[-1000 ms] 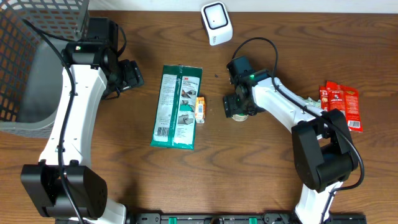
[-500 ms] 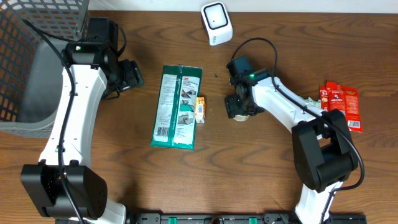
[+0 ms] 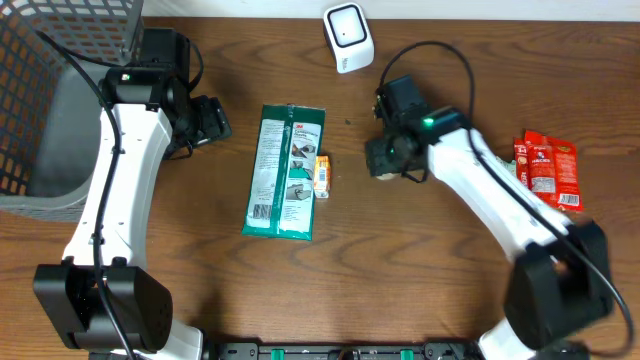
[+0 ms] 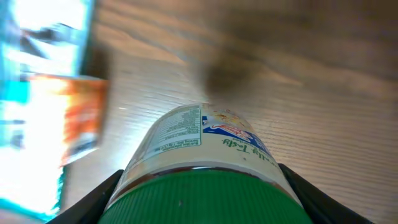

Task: Scan the item barcode
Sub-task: 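Raise the jar with the right gripper up to the scanner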

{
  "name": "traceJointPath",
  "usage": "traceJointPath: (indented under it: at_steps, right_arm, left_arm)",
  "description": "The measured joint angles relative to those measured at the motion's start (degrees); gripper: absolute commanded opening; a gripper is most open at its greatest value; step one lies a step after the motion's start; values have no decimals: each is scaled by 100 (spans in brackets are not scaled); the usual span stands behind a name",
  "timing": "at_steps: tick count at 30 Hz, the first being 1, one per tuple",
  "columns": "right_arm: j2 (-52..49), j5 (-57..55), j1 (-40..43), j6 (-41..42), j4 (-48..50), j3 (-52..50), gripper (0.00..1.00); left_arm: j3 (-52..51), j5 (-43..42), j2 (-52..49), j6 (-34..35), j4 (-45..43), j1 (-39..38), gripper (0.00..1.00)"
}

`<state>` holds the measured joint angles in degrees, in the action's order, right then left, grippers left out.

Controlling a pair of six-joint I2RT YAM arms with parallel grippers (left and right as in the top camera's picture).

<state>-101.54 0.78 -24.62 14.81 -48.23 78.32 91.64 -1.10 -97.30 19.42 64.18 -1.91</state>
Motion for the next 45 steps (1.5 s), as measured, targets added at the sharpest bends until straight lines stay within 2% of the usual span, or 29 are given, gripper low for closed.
traceJointPath:
  at_steps: [3,6,11,21,27,32,38,45]
  right_arm:
    - [632,216,0,4,-15,0,54]
    - [1156,407,7,105,-201,151,52]
    - [1272,601,103,214,-929,1014,51]
    - [166,680,212,258,-2304,3797,50]
    - [-619,699,212,249,-2317,4087,47]
    - [-1360,699,212,111,-1480,4087,40]
    - [-1965,697,227,20,-9,4087,40]
    - [-2374,688,345,81,2273,4076,35]
  left_arm:
    - [0,0,0,0,0,0,85]
    - [0,0,0,0,-2,0,85]
    - [0,2,0,2,-2,0,85]
    - [0,2,0,2,-2,0,85]
    - [0,0,0,0,-2,0,85]
    - [-2,0,0,2,0,0,85]
    - [0,2,0,2,-2,0,85]
    - [0,0,0,2,2,0,85]
